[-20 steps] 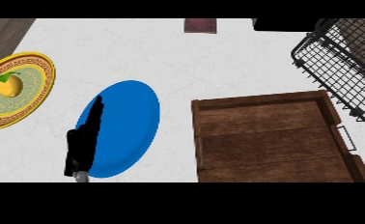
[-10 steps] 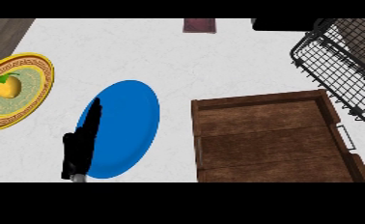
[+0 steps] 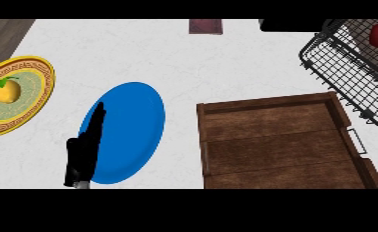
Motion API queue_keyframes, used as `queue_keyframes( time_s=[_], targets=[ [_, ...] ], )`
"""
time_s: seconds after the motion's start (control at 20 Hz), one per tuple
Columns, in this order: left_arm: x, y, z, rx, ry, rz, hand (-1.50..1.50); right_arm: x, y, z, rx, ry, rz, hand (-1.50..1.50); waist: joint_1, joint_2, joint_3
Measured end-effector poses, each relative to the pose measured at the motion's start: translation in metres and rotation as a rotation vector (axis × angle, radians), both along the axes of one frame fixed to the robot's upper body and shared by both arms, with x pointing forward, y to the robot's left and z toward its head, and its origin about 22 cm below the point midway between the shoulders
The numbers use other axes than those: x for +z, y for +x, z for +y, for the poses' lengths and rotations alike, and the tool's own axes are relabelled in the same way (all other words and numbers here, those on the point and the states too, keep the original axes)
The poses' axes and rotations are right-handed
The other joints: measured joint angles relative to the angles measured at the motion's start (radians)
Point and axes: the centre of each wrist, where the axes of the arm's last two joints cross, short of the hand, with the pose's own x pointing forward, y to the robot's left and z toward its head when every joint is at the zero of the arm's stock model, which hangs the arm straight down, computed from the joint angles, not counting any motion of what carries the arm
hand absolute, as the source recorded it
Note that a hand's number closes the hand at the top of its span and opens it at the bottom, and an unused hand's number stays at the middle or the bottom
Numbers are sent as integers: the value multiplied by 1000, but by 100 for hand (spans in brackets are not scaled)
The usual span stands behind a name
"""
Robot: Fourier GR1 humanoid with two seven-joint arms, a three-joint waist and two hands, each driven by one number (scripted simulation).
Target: Pick the tomato from the tray and place it in the tiered basket
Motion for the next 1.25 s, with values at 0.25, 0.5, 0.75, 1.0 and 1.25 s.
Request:
queue_keyframes(
  time_s=[0.25,0.5,0.75,1.0,1.25],
  targets=[
    [0,-1,4,12,-1,11,0,23,-21,-26,-156,-25,-145,-150,-11,-3,0],
    [-2,-5,8,28,1,15,0,43,-60,-62,-344,-29,-204,-150,-32,-10,-2],
    [-3,-9,13,51,2,17,0,54,-126,-106,-431,7,-226,-150,-57,-16,-3],
    [-4,-15,21,74,-3,10,0,54,-199,-136,-444,23,-231,-150,-84,-21,-3],
    [-5,-17,19,82,-4,7,0,54,-278,-158,-406,30,-220,-150,-92,-21,-3]
  ],
)
